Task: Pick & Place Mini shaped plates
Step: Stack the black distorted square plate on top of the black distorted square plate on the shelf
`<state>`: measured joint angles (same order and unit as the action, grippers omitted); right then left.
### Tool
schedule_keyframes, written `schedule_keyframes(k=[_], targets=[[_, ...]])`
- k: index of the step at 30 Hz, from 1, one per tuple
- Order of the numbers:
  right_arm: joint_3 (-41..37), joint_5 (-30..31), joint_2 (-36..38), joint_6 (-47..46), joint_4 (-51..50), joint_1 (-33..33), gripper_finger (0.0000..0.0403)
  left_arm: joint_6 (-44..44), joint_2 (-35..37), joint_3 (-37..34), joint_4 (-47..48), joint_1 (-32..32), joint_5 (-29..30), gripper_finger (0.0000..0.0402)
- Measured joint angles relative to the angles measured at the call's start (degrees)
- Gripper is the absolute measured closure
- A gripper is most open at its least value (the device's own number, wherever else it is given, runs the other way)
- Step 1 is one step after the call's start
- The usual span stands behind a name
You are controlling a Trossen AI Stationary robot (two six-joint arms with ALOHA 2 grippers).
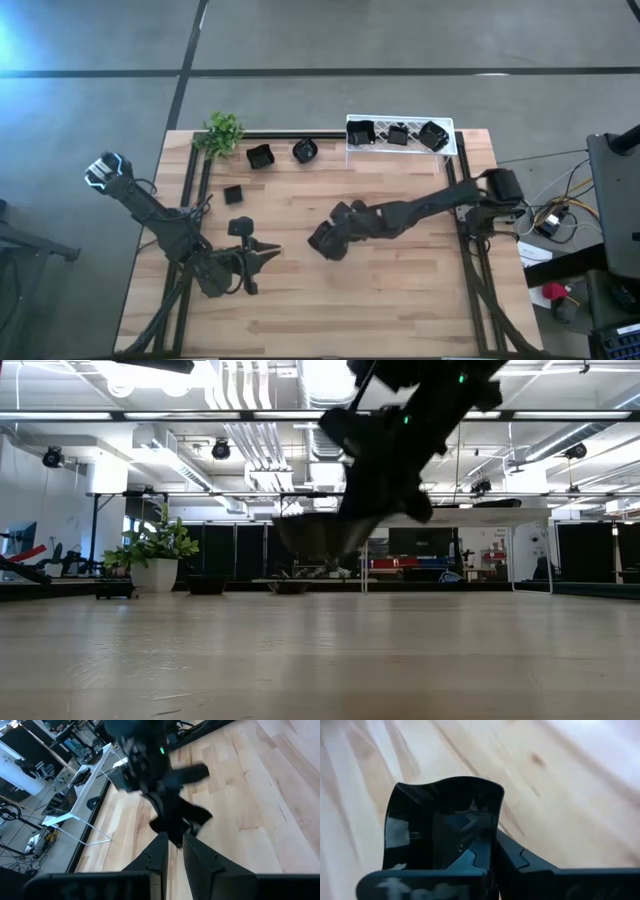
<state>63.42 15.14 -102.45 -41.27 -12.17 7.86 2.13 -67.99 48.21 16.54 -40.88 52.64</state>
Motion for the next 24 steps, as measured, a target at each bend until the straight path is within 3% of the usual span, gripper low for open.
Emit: schedule_keyframes(k=[11,17,24], targets=[[1.5,7.8,16.6,2.6,-8.2,-5.0,0.0395,0.1,0.0,0.0,-0.6,0.0,-0.1,0.0346],[5.0,7.2,22.0,6.2,-12.1,-14.4,0.0395,0.1,0.0,0.0,-1.3,0.0,-0.3,0.0346],[9.7,0.8,22.8,8.3,-14.9,-27.6,0.0394,0.0,0.0,0.0,-1.4,0.0,-0.2,0.0346]])
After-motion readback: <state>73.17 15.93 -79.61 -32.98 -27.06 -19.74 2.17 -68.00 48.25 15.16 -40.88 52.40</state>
